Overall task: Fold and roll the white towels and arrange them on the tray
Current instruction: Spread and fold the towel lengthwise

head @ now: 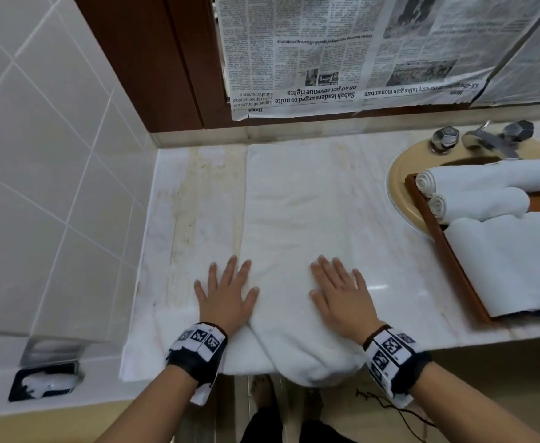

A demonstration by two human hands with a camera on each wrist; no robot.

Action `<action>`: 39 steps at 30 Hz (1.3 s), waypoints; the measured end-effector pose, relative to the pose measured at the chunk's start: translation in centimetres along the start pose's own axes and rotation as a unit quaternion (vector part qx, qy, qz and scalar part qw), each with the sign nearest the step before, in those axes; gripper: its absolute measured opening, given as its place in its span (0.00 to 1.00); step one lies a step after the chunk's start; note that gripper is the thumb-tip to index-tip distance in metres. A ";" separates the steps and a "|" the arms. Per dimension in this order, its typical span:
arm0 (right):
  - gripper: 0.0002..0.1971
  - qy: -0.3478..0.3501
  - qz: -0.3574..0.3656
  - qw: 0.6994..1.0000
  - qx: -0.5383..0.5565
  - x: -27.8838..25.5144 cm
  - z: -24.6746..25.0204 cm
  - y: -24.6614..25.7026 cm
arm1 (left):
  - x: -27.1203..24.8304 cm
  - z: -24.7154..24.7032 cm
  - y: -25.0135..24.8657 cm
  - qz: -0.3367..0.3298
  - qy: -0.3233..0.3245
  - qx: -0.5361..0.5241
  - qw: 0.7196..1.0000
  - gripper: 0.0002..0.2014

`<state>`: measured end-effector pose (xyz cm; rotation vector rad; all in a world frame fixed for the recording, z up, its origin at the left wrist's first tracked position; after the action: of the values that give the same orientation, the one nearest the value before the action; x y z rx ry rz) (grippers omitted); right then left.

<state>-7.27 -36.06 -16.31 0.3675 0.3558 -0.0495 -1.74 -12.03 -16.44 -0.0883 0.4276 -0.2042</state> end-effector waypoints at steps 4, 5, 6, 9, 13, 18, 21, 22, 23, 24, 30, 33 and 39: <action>0.37 -0.012 0.043 0.999 0.011 -0.1 -0.9 -0.8 | -2.5 -1.3 -1.4 0.012 -0.012 -0.015 1.000 0.32; 0.37 -0.018 0.046 0.999 0.013 0.4 -0.5 -1.3 | -2.5 -1.4 -1.7 0.021 -0.015 -0.017 1.000 0.32; 0.38 -0.023 0.048 0.998 0.014 0.9 -0.1 -1.8 | -2.4 -1.4 -2.1 0.029 -0.015 -0.017 0.999 0.32; 0.35 -0.038 0.047 0.998 0.019 2.2 1.2 -2.6 | -1.9 -1.3 -3.2 0.042 -0.010 -0.021 0.999 0.32; 0.30 -0.076 0.092 0.988 0.096 0.0 2.8 -1.4 | -3.1 -0.9 -3.9 0.051 -0.050 -0.061 0.996 0.31; 0.29 -0.019 0.146 0.987 0.066 -7.3 -0.4 0.6 | -7.1 -0.9 -4.3 0.064 -0.127 -0.169 0.975 0.25; 0.18 -0.029 0.118 0.991 0.051 -8.6 -1.6 1.1 | -7.9 -1.9 -4.9 0.051 -0.098 -0.217 0.970 0.21; 0.14 -0.034 0.105 0.992 0.058 -8.9 -1.4 1.5 | -7.9 -2.0 -4.9 0.044 -0.094 -0.222 0.970 0.20; 0.12 -0.036 0.094 0.993 0.068 -9.2 -1.2 2.0 | -7.8 -2.0 -4.8 0.038 -0.092 -0.228 0.969 0.20; 0.11 -0.030 0.085 0.992 0.084 -9.7 -0.9 2.6 | -7.8 -2.0 -4.5 0.034 -0.092 -0.238 0.966 0.20; 0.12 0.018 0.112 0.987 0.114 -12.9 -2.0 9.7 | -8.6 -1.5 -2.8 0.039 -0.084 -0.339 0.936 0.21; 0.14 0.049 0.107 0.984 0.131 -13.3 -5.2 12.0 | -9.0 -1.4 -2.5 0.035 -0.069 -0.359 0.930 0.25; 0.15 0.166 0.094 0.944 0.269 -14.0 -9.3 12.8 | -9.4 -1.4 -1.0 0.026 -0.092 -0.323 0.941 0.28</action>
<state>-22.08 -20.97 -15.10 0.9579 0.6409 0.1061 -10.84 -11.07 -13.77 -0.7373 0.2954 0.0044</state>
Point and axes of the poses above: each hand's wrist, its own x-axis towards the middle knuckle, its own z-axis out of the back of the hand, y = z × x, the point moved 8 cm from there along x, towards the middle knuckle, and after that the axes turned 10 degrees about x, right-handed, at the moved point
